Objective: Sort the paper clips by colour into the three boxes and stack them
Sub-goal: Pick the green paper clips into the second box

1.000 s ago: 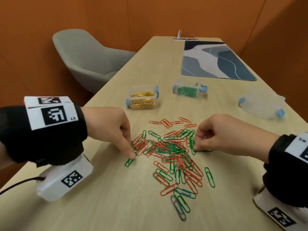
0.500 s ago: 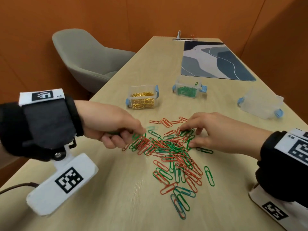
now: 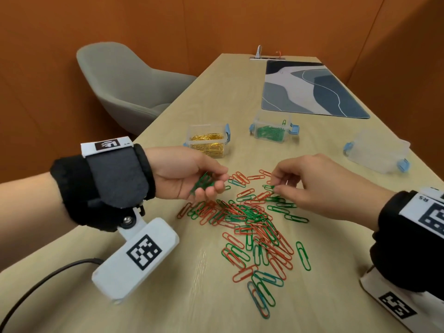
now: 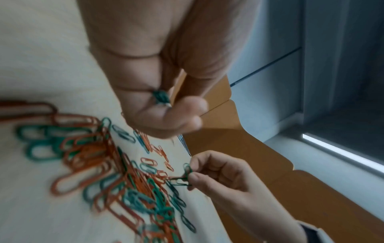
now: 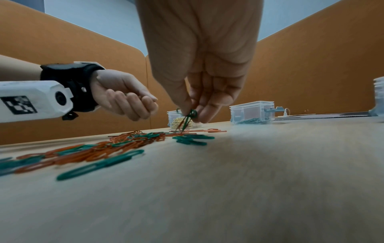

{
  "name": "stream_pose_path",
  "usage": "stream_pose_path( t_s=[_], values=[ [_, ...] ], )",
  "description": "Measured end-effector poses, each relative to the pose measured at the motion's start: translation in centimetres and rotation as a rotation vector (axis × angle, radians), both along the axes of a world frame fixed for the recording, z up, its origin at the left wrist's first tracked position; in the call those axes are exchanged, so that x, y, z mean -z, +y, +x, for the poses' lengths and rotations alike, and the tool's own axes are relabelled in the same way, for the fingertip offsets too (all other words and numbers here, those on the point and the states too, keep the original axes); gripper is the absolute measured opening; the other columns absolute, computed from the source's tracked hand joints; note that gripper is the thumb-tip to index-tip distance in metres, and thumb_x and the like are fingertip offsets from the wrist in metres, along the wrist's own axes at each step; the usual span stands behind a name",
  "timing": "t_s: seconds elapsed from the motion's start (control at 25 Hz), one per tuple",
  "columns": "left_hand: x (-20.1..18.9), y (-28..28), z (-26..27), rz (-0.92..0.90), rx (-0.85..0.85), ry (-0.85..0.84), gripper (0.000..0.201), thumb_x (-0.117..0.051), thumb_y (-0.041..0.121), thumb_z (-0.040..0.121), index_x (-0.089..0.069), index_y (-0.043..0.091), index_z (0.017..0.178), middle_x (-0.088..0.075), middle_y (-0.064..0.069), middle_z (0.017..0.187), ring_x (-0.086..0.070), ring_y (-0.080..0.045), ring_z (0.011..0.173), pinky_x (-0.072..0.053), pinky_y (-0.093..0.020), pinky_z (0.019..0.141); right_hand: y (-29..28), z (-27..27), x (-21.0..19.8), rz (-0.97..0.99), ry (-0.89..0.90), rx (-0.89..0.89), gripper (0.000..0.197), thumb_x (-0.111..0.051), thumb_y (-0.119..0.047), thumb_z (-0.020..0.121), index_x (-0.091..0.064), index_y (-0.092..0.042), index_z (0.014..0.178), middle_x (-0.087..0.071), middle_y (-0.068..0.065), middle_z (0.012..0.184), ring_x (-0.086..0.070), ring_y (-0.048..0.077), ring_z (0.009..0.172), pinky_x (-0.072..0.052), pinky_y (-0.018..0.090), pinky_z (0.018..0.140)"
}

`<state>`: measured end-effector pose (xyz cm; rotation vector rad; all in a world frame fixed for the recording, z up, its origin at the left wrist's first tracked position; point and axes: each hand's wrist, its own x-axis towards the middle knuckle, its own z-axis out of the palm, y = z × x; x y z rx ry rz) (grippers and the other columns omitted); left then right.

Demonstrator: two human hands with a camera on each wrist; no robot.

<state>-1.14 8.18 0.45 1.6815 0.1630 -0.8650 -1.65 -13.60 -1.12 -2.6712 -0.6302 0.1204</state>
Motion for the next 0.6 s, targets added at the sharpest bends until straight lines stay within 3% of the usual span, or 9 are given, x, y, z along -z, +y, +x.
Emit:
stream_pose_path(
  t_s=[0.08, 0.16, 0.24, 0.36, 0.44, 0.52, 0.6],
  values=[
    [0.0, -0.4, 0.6, 0.272, 0.045, -0.246, 0.021, -0.051, 0.026, 0.093, -0.058, 0.015, 0.076, -0.041, 0.007, 0.056, -0.037, -0.004, 0.043, -0.031, -0.013, 0.037, 0.0, -0.1, -0.1, 0.068, -0.017, 0.024, 0.012, -0.059, -0.016, 0.085, -0.059, -0.028, 0.088, -0.061, -0.011, 0.078, -0.057, 0.004, 0.072, -0.042, 0.012, 0.062],
    [-0.1, -1.0, 1.0, 0.659, 0.264, -0.558, 0.014, -0.065, 0.037, 0.082, -0.067, 0.023, 0.082, -0.041, 0.010, 0.055, -0.037, -0.005, 0.049, -0.031, -0.016, 0.046, 0.0, -0.1, -0.1, 0.065, -0.008, 0.025, 0.019, -0.057, -0.014, 0.085, -0.056, -0.031, 0.093, -0.057, -0.014, 0.078, -0.055, 0.002, 0.069, -0.041, 0.010, 0.058],
    [-0.2, -1.7, 1.2, 0.869, 0.401, -0.717, 0.017, -0.073, 0.038, 0.075, -0.070, 0.024, 0.085, -0.040, 0.012, 0.052, -0.038, -0.007, 0.051, -0.028, -0.017, 0.048, 0.1, -0.1, -0.1, 0.038, 0.007, 0.017, 0.019, -0.057, -0.014, 0.087, -0.060, -0.032, 0.092, -0.058, -0.016, 0.078, -0.055, 0.000, 0.070, -0.041, 0.007, 0.059],
    [0.0, -2.1, 1.6, 0.911, 0.427, -0.703, 0.018, -0.075, 0.034, 0.073, -0.074, 0.021, 0.086, -0.045, 0.015, 0.051, -0.042, -0.005, 0.052, -0.032, -0.010, 0.043, 0.1, -0.2, -0.2, 0.067, 0.022, 0.021, 0.013, -0.062, -0.016, 0.085, -0.068, -0.027, 0.081, -0.067, -0.012, 0.078, -0.059, 0.000, 0.071, -0.042, 0.005, 0.063],
    [0.5, -1.8, 2.0, 0.896, 0.451, -0.642, 0.014, -0.073, 0.036, 0.076, -0.072, 0.025, 0.084, -0.053, 0.017, 0.060, -0.048, -0.003, 0.060, -0.034, -0.006, 0.047, 0.1, -0.1, -0.3, 0.096, 0.003, 0.046, 0.014, -0.062, -0.016, 0.085, -0.068, -0.028, 0.082, -0.068, -0.009, 0.079, -0.061, 0.002, 0.073, -0.043, 0.009, 0.063],
    [0.7, -1.4, 2.2, 0.885, 0.462, -0.555, 0.011, -0.067, 0.039, 0.080, -0.066, 0.028, 0.079, -0.059, 0.013, 0.071, -0.052, -0.005, 0.068, -0.041, -0.012, 0.057, 0.1, -0.1, -0.3, 0.096, -0.017, 0.077, 0.018, -0.056, -0.014, 0.088, -0.068, -0.027, 0.090, -0.067, -0.006, 0.082, -0.062, 0.007, 0.075, -0.046, 0.014, 0.066],
    [0.6, -1.3, 2.4, 0.705, 0.352, -0.405, 0.018, -0.054, 0.032, 0.089, -0.055, 0.021, 0.074, -0.051, 0.003, 0.067, -0.047, -0.012, 0.057, -0.039, -0.019, 0.047, -0.1, -0.1, -0.3, 0.097, -0.025, 0.095, 0.023, -0.051, -0.012, 0.088, -0.069, -0.027, 0.089, -0.065, -0.005, 0.080, -0.061, 0.006, 0.070, -0.048, 0.018, 0.063]
  ],
)
